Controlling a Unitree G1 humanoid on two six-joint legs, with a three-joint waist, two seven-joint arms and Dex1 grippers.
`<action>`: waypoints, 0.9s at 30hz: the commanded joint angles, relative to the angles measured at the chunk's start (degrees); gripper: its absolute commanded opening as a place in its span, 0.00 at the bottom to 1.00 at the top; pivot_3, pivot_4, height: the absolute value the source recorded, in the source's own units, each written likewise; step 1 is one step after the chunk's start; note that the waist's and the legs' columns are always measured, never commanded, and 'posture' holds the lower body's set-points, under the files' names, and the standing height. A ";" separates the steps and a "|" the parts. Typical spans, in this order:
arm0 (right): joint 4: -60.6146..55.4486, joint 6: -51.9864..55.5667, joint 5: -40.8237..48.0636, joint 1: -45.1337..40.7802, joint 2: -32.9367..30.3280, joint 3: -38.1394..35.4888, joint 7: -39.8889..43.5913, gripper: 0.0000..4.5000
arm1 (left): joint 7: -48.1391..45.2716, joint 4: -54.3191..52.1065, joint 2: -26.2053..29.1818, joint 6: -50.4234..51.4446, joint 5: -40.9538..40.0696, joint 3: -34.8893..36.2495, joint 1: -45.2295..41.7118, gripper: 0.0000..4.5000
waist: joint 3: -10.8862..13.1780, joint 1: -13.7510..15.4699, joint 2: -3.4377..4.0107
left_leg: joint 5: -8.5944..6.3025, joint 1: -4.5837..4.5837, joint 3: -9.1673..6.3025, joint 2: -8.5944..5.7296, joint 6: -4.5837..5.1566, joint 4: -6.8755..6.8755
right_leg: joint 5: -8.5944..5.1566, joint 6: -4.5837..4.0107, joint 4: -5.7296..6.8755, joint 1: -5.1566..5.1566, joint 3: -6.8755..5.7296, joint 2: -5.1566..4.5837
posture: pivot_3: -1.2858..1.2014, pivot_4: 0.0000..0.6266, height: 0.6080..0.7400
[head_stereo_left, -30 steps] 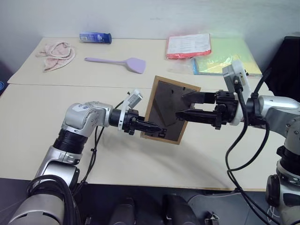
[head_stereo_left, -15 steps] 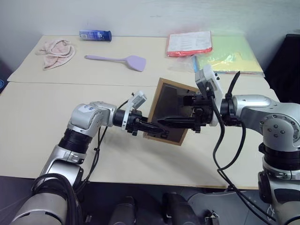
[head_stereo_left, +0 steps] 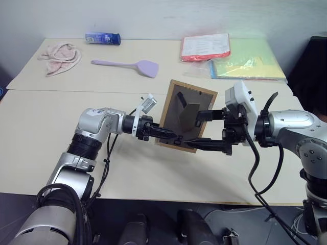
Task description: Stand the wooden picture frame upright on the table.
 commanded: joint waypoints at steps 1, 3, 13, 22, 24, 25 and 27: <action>-2.06 -3.57 -1.72 2.08 -6.95 -4.30 5.14 1.00 | -1.44 -2.50 1.50 0.59 -1.11 2.44 -1.41 0.28 | 0.00 0.17 0.00 | 0.00 -0.03 -0.01 -0.01 0.01 0.00 | 0.00 0.00 0.00 0.00 -0.01 0.00 | 0.52 0.24 1.00; -1.68 -5.26 -2.32 4.52 -11.78 -7.46 8.65 1.00 | -1.76 -2.71 2.32 1.43 -1.23 2.69 -1.26 0.28 | 0.00 0.27 -0.01 | -0.02 -0.04 -0.02 -0.04 0.03 0.00 | 0.01 0.01 -0.01 0.01 -0.02 -0.03 | 0.52 0.24 1.00; 20.28 -84.39 -59.04 14.10 -13.72 0.05 -10.60 1.00 | -3.07 -8.06 5.06 13.27 -6.82 4.38 -0.33 0.28 | 0.00 -0.56 -0.02 | 0.01 0.15 0.30 -0.07 0.05 0.03 | 0.04 0.08 0.01 0.01 0.25 0.10 | 0.52 0.24 1.00; 35.88 -109.09 -100.40 2.97 -6.65 3.91 -59.77 1.00 | -0.05 -9.17 4.43 19.73 -9.55 6.52 -1.73 0.28 | -0.01 -1.58 -0.02 | 0.16 0.16 0.33 -0.06 -0.21 0.03 | 0.01 0.03 0.50 -0.16 0.34 0.14 | 0.52 0.24 1.00; 35.63 -110.36 -102.97 2.34 -5.86 4.52 -64.83 1.00 | 0.03 -9.13 4.74 20.50 -9.97 6.79 -2.15 0.28 | -0.01 -1.59 -0.02 | 0.17 0.16 0.33 -0.05 -0.24 0.03 | 0.01 0.02 0.53 -0.17 0.34 0.15 | 0.52 0.24 1.00; 35.68 -110.52 -103.85 2.04 -5.59 5.26 -66.02 1.00 | -0.01 -9.06 4.85 20.87 -10.25 6.99 -2.29 0.28 | -0.01 -1.59 -0.02 | 0.17 0.16 0.32 -0.05 -0.24 0.03 | 0.01 0.02 0.54 -0.17 0.34 0.15 | 0.52 0.24 1.00; 35.43 -110.26 -106.23 1.24 -4.79 6.71 -68.67 1.00 | 0.10 -8.83 4.85 21.59 -10.75 7.42 -2.60 0.28 | -0.01 -1.62 -0.01 | 0.17 0.16 0.33 -0.06 -0.24 0.03 | 0.01 0.02 0.55 -0.16 0.34 0.17 | 0.52 0.24 1.00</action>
